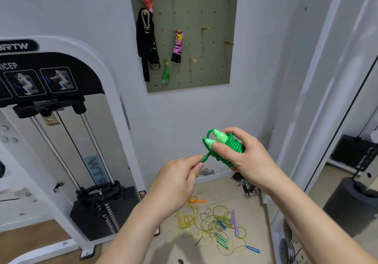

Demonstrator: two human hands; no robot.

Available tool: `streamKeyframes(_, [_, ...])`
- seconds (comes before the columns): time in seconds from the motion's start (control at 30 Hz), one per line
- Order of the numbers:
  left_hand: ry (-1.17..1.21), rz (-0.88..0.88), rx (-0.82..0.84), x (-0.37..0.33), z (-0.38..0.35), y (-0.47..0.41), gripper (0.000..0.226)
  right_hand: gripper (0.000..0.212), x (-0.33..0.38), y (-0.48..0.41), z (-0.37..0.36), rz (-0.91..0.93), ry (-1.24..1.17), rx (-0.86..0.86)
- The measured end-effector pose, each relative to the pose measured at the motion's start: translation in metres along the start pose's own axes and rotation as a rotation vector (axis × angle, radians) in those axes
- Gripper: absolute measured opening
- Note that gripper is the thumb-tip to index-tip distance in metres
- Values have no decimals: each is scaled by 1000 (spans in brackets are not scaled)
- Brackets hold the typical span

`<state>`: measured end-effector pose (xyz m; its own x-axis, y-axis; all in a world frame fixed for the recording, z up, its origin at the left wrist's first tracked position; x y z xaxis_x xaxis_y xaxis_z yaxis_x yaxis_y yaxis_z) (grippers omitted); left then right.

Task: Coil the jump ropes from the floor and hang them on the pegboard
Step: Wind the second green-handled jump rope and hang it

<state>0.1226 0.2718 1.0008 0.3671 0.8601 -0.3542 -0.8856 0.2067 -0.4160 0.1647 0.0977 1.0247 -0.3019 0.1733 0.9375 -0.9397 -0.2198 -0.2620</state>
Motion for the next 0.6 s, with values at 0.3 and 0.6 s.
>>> streamKeyframes(0.3, [-285, -50, 180, -8, 22, 13, 18, 38, -13, 0, -10, 189, 773, 113])
streamKeyframes(0.6, [-309, -239, 42, -18, 30, 12, 22, 44, -3, 11, -29, 192, 1021, 365])
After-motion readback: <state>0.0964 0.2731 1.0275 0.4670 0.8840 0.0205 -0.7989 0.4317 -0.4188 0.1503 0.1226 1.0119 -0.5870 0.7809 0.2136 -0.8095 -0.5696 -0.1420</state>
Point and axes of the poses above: each hand's wrist, its own y-axis away from the middle knuckle, its own z-axis out of the back of the hand, x = y × z, the point moved 2 cm from there along -y, towards the middle knuckle, and after that the axes turned 9 degrees about -y, right-handed, at the moved point
